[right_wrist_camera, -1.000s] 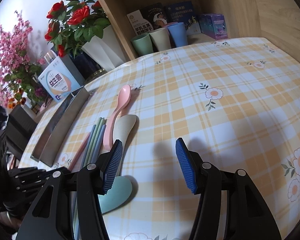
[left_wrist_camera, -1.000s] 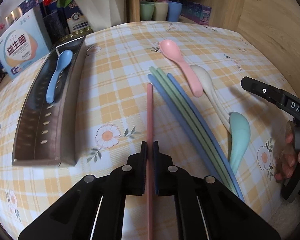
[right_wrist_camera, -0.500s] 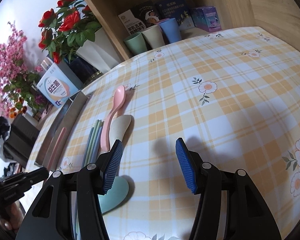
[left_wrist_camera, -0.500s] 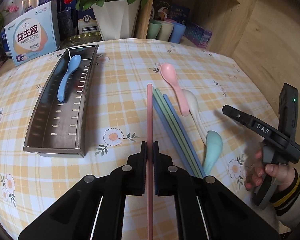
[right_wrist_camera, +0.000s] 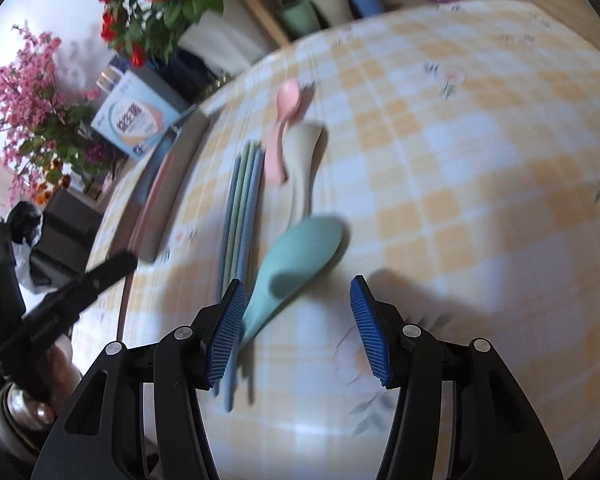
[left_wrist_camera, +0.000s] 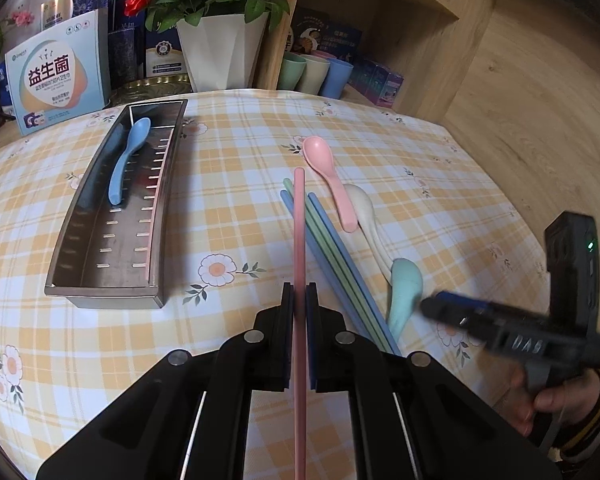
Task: Organize utensils
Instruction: 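Close the right tool on the teal spoon handle, then carry the pink chopstick into the steel tray with the left tool and release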
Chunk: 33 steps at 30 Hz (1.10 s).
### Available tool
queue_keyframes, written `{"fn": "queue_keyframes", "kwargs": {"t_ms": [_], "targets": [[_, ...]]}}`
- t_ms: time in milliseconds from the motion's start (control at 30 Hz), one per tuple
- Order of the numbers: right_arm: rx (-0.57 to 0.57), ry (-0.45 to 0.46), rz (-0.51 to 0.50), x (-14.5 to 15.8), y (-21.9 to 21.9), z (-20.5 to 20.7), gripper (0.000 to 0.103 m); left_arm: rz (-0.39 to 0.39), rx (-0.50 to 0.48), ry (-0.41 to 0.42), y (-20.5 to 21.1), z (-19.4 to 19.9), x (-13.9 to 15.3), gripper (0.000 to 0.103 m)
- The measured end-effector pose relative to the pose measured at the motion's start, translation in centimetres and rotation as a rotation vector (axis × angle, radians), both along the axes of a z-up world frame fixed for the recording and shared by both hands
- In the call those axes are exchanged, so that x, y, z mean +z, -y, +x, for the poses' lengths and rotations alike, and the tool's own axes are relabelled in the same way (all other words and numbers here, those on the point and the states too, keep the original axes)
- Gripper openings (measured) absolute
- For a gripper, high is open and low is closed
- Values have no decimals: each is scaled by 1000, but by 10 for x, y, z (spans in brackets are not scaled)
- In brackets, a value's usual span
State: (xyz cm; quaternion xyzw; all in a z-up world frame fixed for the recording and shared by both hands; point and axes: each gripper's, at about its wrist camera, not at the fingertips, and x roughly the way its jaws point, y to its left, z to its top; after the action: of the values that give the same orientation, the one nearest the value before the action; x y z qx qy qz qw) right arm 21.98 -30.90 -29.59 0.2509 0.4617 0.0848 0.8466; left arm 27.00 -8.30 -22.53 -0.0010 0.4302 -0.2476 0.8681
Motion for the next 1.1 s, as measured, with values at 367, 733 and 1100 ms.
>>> {"fn": "queue_keyframes", "kwargs": {"t_ms": [367, 733, 1100], "targets": [[42, -52, -82, -1, -37, 18, 37, -54, 23, 29, -25, -5, 8, 6], [46, -29, -183, 8, -46, 23, 5, -70, 38, 11, -33, -6, 5, 6], [8, -15, -264, 7, -41, 21, 6, -61, 40, -12, -32, -5, -1, 6]]}}
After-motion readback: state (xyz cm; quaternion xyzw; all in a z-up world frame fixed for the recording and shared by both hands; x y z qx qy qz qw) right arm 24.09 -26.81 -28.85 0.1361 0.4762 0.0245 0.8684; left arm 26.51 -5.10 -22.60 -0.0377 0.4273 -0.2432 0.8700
